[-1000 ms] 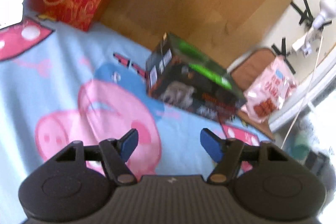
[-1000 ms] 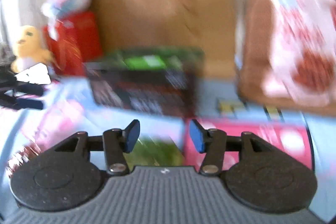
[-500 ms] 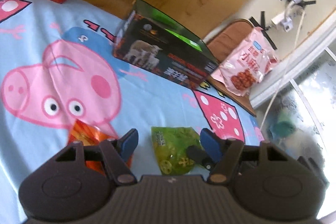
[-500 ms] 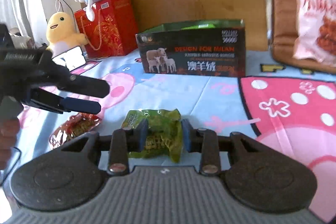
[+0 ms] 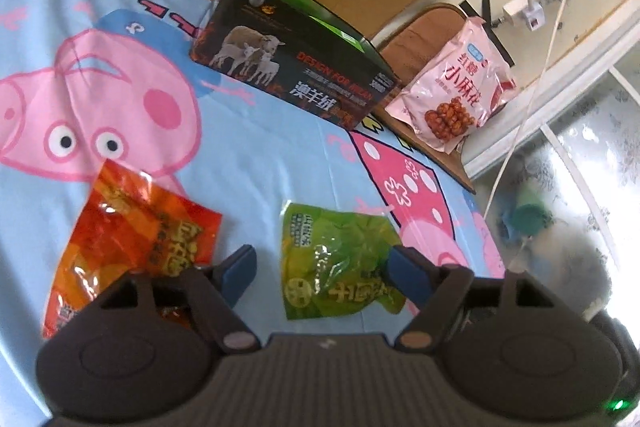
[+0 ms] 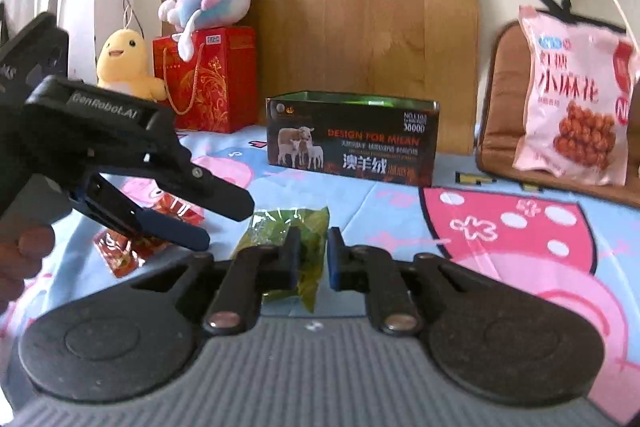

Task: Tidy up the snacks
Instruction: 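Grasp the clear green-printed snack bag with the right gripper, then carry the clear green bag into the black tin box and release it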

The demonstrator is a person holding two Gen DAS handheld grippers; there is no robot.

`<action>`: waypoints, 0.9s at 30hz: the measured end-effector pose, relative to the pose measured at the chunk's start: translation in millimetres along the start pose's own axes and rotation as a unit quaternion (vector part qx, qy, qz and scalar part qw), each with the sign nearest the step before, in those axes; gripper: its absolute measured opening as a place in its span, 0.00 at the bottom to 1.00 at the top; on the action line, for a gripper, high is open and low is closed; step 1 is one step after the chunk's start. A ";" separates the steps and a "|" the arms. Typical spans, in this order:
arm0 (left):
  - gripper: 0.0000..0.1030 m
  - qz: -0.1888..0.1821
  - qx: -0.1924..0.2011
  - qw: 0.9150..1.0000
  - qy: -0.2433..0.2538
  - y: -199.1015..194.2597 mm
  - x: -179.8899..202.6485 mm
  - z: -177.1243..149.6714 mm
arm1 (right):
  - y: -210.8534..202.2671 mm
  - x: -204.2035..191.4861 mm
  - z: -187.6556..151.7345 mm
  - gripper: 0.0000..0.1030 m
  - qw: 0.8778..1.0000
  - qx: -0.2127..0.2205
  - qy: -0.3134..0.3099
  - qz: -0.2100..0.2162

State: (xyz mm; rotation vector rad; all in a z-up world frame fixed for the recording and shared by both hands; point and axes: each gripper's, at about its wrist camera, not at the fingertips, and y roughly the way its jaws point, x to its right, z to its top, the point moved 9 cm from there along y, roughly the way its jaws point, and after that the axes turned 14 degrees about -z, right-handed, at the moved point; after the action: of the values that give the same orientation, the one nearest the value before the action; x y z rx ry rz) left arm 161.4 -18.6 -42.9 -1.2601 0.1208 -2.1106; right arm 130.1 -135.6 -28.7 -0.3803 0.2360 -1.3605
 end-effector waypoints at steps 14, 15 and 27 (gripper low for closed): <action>0.43 -0.032 0.007 0.999 -0.007 5.2 -0.8 -7.8 | 26.6 36.0 -21.7 0.11 0.895 -0.175 0.362 0.195; 0.43 -0.032 0.009 0.999 -0.008 5.2 -0.9 -7.4 | 25.5 34.2 -21.6 0.12 0.896 -0.176 0.357 0.194; 0.96 -0.043 0.047 0.997 -0.044 -23.1 -5.0 14.8 | 26.0 61.9 -12.5 0.08 0.846 -0.176 0.452 0.220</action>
State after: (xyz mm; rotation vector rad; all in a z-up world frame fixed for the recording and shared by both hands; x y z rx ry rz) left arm 163.5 5.9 -29.6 -1.3195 -0.0725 -2.1044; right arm 161.1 -193.5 -47.2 0.0565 1.2957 -0.9401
